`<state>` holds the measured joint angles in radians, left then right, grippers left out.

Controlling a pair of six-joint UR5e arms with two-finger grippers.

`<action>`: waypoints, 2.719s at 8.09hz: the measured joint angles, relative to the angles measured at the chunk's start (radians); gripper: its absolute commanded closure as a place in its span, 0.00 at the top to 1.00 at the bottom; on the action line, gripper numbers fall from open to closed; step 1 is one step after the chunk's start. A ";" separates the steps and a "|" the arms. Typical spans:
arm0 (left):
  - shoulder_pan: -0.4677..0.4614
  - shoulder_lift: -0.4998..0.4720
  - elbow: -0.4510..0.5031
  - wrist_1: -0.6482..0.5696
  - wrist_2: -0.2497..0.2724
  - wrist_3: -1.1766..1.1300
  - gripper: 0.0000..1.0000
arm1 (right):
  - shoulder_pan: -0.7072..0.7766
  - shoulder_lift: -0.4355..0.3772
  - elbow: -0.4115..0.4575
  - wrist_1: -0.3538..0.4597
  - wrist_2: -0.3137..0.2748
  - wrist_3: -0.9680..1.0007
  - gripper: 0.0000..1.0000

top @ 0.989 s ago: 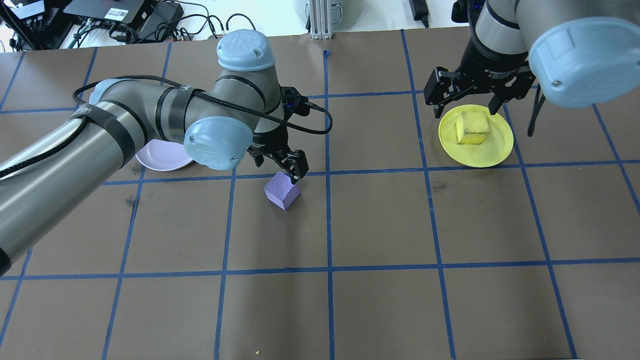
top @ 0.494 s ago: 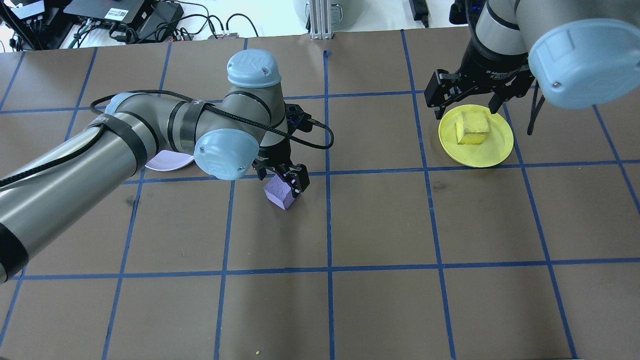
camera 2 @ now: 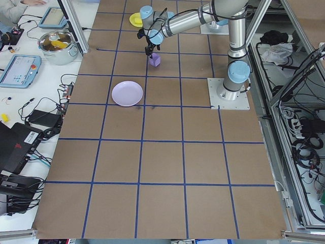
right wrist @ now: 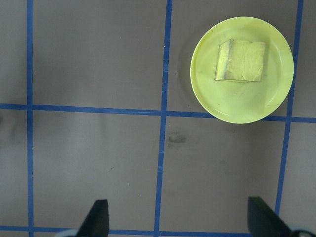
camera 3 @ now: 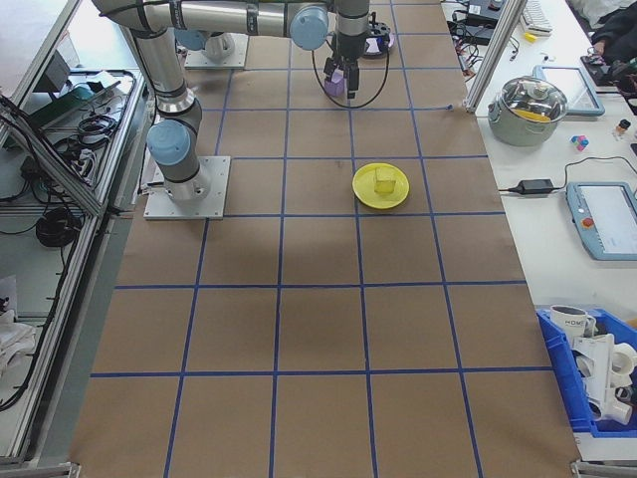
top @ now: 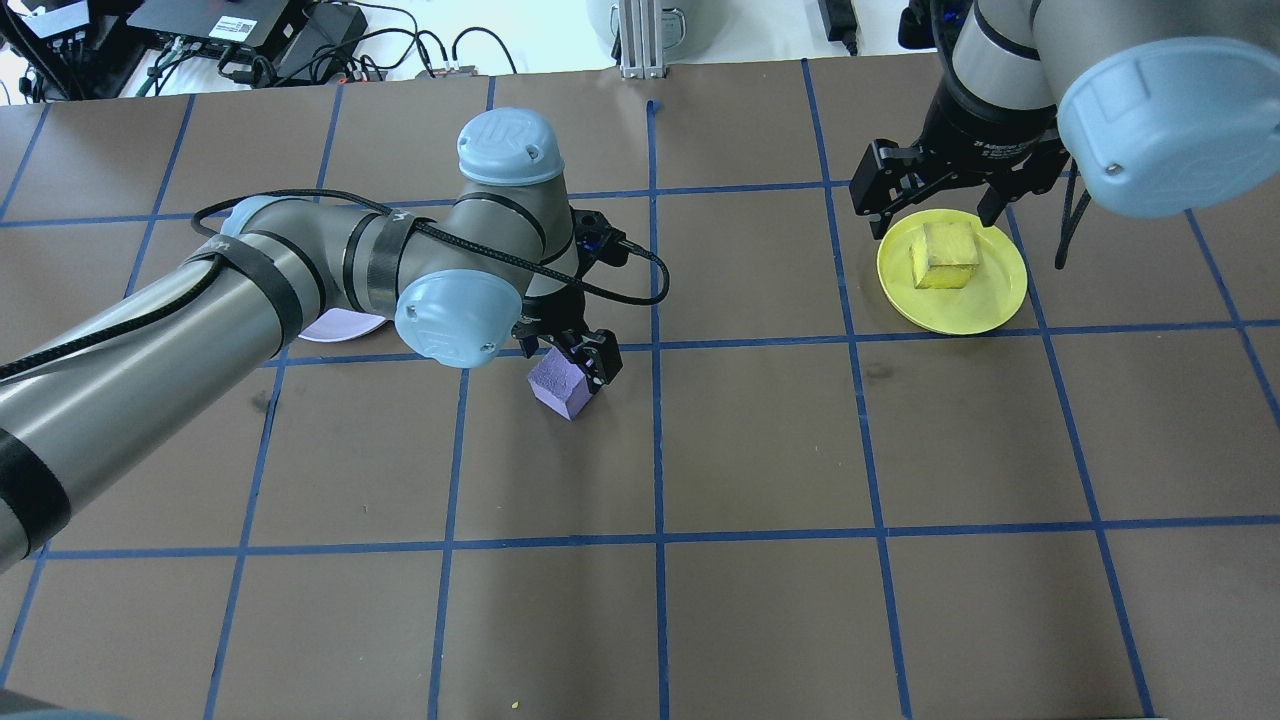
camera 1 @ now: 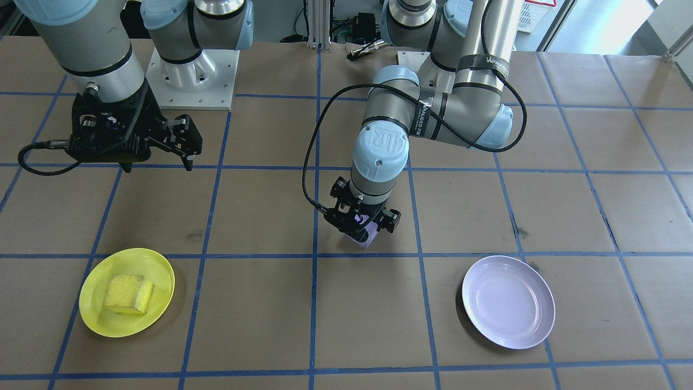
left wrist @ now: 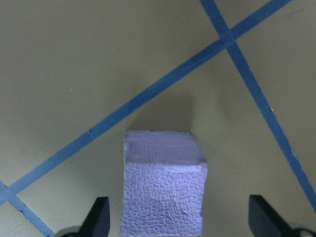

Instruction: Sort blocks by color into plates

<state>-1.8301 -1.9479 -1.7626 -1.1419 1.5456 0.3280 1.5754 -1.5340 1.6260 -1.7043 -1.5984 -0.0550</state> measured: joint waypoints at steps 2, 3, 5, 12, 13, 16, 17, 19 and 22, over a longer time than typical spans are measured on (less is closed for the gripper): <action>-0.001 -0.021 -0.001 0.051 0.004 0.003 1.00 | 0.000 0.000 0.000 0.001 0.000 0.000 1.00; -0.001 -0.021 -0.004 0.061 0.005 0.003 1.00 | 0.000 0.000 0.000 0.001 0.000 0.000 1.00; -0.001 -0.013 -0.026 0.067 0.007 0.008 1.00 | 0.000 0.000 0.000 0.001 0.000 0.000 1.00; 0.000 -0.021 -0.051 0.109 0.008 0.033 0.50 | 0.000 0.000 0.000 0.001 0.000 0.001 1.00; 0.000 -0.021 -0.051 0.113 0.008 0.034 0.36 | 0.000 0.000 0.001 0.001 0.000 0.001 1.00; 0.000 -0.010 -0.049 0.116 0.025 0.078 0.20 | 0.000 0.000 0.001 0.002 0.000 0.000 1.00; 0.001 -0.004 -0.045 0.117 0.043 0.106 0.21 | 0.000 0.000 0.001 0.003 0.000 0.000 1.00; 0.011 0.015 -0.035 0.092 0.058 0.081 0.34 | 0.000 0.000 0.002 0.003 0.000 0.000 1.00; 0.132 0.048 0.116 -0.137 0.059 0.031 0.14 | 0.000 0.000 0.002 0.003 0.000 0.000 1.00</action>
<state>-1.6983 -1.8997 -1.6466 -1.2794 1.6048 0.3593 1.5754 -1.5339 1.6276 -1.7012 -1.5984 -0.0548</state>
